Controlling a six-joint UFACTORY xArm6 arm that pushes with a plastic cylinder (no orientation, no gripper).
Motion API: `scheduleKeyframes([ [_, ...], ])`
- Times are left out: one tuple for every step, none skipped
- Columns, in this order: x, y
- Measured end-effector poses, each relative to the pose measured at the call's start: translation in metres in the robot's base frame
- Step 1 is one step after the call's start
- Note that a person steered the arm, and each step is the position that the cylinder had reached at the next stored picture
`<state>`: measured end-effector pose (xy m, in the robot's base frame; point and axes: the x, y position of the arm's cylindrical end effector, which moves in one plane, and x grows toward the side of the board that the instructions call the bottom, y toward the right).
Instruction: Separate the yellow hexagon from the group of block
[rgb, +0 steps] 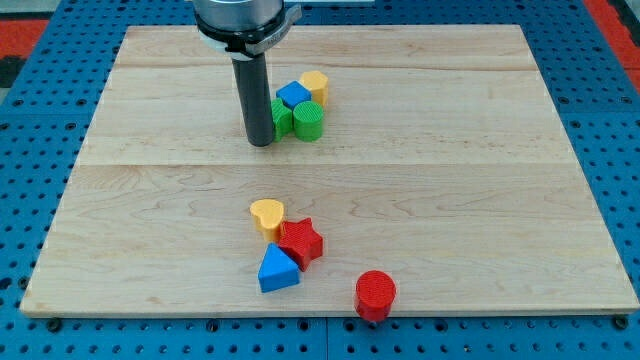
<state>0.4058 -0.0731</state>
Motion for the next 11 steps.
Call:
scheduleKeyframes([
  [-0.008, -0.007],
  [-0.005, 0.015],
  [-0.005, 0.022],
  [0.007, 0.022],
  [0.023, 0.042],
  [-0.023, 0.099],
  [-0.070, 0.088],
  [-0.111, 0.049],
  [-0.109, 0.019],
  [-0.103, 0.076],
  [-0.091, 0.096],
])
